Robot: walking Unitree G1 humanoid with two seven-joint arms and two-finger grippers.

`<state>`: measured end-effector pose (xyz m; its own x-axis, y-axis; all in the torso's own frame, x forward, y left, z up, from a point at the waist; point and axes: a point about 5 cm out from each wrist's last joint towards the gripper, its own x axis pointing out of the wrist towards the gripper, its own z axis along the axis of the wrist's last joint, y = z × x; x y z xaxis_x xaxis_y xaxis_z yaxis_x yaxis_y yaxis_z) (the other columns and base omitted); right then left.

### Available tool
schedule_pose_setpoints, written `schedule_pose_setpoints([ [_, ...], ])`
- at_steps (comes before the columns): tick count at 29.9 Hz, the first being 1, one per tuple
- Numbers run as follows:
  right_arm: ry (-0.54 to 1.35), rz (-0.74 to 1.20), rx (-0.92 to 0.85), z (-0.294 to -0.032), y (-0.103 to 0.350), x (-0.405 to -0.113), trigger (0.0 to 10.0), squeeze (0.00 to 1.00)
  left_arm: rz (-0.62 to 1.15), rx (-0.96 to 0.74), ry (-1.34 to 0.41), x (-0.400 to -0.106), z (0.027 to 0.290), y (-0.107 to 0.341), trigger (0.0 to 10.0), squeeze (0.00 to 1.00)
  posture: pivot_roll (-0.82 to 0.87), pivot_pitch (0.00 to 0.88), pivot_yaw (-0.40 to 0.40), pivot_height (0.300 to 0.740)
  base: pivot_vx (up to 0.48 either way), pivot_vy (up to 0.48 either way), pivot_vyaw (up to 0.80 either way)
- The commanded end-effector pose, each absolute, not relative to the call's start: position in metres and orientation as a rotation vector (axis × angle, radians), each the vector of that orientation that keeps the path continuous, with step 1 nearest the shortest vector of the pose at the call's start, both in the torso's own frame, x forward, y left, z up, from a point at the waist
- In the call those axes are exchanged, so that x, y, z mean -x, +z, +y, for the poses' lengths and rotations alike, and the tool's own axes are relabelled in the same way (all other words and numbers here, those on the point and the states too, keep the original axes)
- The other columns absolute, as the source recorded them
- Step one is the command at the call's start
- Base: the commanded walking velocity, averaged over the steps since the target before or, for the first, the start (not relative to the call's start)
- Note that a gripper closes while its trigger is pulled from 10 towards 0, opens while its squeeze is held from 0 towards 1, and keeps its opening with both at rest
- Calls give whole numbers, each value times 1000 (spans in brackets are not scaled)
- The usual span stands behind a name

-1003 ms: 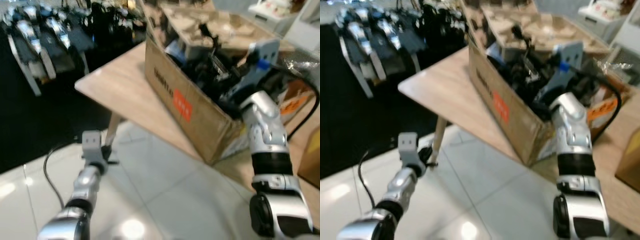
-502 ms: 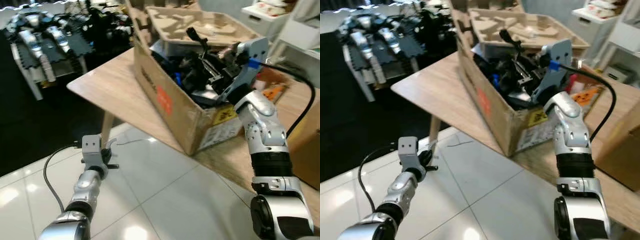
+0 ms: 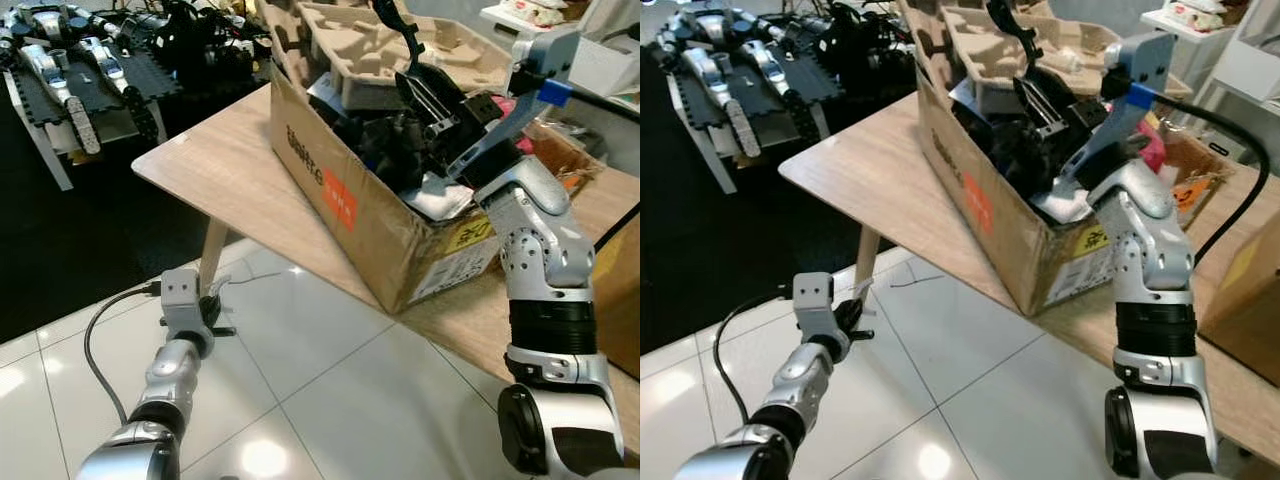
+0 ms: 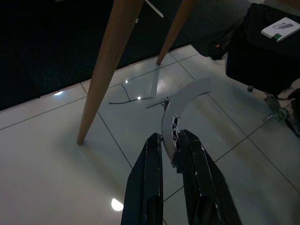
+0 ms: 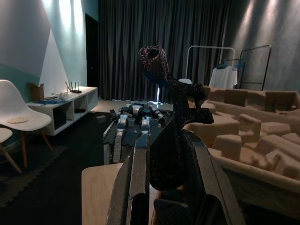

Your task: Picking trash to rubbish bin

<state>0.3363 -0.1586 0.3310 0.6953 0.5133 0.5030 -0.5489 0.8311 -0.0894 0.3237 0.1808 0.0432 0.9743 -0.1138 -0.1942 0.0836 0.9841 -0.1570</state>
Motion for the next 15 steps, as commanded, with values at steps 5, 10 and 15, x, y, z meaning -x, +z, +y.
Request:
schedule_pose_setpoints([
  [5, 555, -475, 57, -167, 341, -327, 10000, 0, 238, 170, -109, -320, 176, 36, 10000, 0, -3, 101, -37, 740, 0, 0, 0],
  [10, 525, -394, 130, -178, 349, -320, 10000, 0, 252, 173, -103, -318, 178, 33, 10000, 0, -7, 102, -36, 740, 0, 0, 0],
  [15, 430, -280, 234, -207, 359, -308, 10000, 0, 261, 172, -104, -317, 177, 32, 10000, 0, -11, 103, -39, 740, 0, 0, 0],
])
